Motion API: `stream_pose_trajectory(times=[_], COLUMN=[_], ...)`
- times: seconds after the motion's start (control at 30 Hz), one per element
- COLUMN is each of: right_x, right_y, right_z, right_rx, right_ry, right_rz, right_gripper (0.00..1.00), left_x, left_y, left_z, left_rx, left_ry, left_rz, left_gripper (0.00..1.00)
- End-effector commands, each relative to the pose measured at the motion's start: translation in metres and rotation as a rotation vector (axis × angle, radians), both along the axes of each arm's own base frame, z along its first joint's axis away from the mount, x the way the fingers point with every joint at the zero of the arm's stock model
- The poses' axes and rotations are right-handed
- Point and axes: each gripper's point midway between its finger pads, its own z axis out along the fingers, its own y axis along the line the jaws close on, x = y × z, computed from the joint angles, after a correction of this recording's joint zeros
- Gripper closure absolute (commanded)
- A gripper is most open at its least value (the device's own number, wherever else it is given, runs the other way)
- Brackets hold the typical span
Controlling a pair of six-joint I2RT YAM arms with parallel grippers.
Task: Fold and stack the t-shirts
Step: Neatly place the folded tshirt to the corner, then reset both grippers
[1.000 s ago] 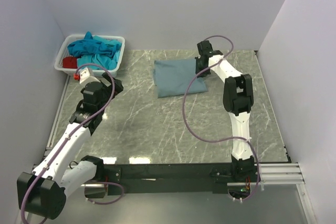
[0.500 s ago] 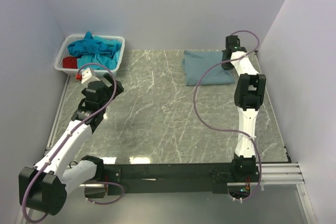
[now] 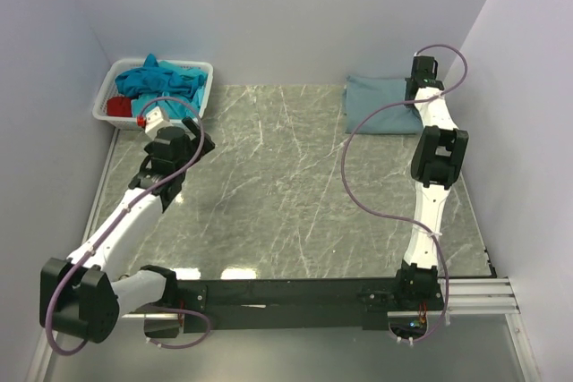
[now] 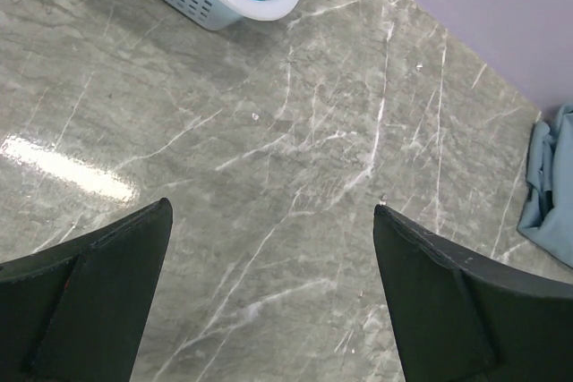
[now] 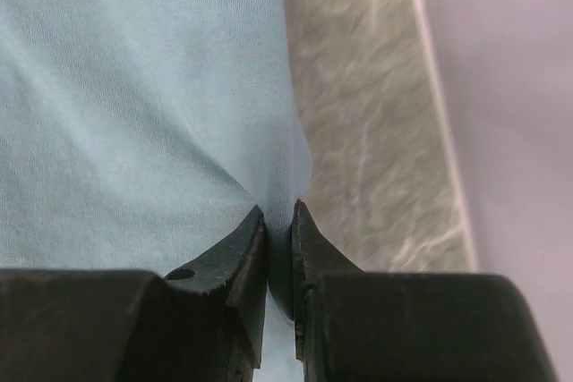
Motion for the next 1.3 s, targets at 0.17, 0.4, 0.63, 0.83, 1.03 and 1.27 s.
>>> stream_pose_trajectory(times=[0.17, 0.4, 0.63, 0.83, 1.03, 1.27], right_x=[0.031, 0.024, 0.015, -0.015, -0.070, -0.151], right_y=[-0.035, -0.046, -0.044, -0.002, 0.068, 0.167], right_z=[0.037, 0.042, 0.093, 0.136, 0.155, 0.132], right_rx=[-0.211, -0.232, -0.188, -0.041, -0.005, 0.174], right_ry=[-0.131, -0.145, -0.258, -0.407, -0.454, -0.460], right_rz=[-0.035, -0.104, -0.196, -0.195, -0.194, -0.084], right_gripper=[0.99, 0.70, 0.16, 0.14, 0.12, 0.12], left_x=[0.020, 0.022, 0.018, 0.003, -0.020, -0.040], left_y=[-0.008, -0.006, -0.003, 0.004, 0.006, 0.011], left_z=[0.025, 0.020, 0.034, 0.046, 0.027, 0.030], left_rx=[-0.018, -0.018, -0.034, -0.023, -0.029, -0.070], left_ry=[-0.052, -0.033, -0.086, -0.128, -0.097, -0.138], left_rz=[-0.027, -0.005, 0.006, 0.019, 0.001, 0.019], left_gripper=[0.01, 0.01, 0.00, 0.01, 0.01, 0.01])
